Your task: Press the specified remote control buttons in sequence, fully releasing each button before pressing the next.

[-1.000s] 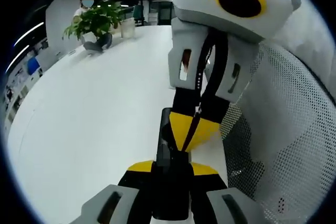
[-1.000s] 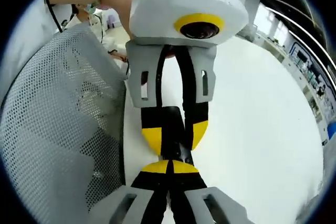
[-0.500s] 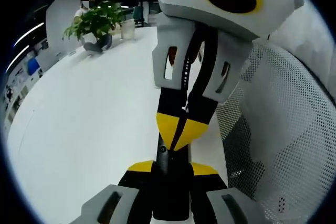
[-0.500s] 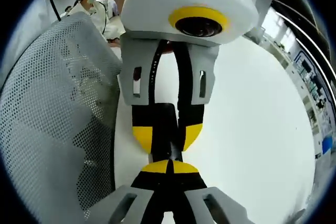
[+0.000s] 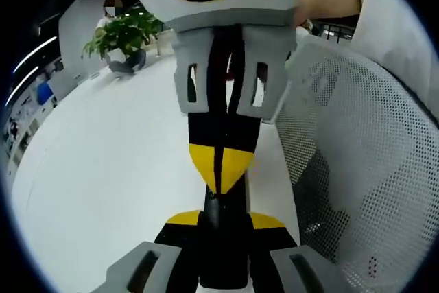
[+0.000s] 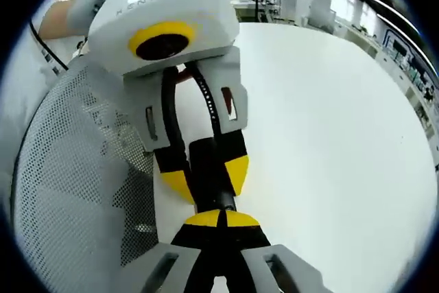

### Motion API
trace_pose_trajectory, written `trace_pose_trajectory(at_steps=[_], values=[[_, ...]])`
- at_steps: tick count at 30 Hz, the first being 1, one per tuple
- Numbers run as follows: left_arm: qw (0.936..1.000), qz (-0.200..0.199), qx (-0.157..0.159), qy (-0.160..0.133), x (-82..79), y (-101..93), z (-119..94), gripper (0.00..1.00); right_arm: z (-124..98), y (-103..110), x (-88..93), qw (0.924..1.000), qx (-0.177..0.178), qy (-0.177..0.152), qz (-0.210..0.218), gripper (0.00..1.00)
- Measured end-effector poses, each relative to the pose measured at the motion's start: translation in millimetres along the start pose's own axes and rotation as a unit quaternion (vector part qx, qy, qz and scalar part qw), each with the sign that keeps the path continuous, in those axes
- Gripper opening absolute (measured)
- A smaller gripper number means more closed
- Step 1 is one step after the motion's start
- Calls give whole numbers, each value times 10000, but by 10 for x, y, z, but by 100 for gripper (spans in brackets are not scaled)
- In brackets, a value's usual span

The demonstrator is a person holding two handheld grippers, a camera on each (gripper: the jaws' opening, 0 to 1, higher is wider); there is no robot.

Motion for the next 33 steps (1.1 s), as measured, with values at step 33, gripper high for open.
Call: trace_pose_trajectory(at_steps=[33], values=[[9993, -119, -44, -345, 9, 11, 3, 23, 20, 126, -123, 9993, 137, -125, -337, 0]])
Point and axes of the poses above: the point that each gripper's makers call its tool centre point, and the gripper's own axes: z roughly forward along the fingers, y roughly to its left, x roughly out of its underside, the point moved 3 cm from there along -z, roughly backward along the fingers, and after that the axes turned 13 degrees about y, right-handed, at the moved point
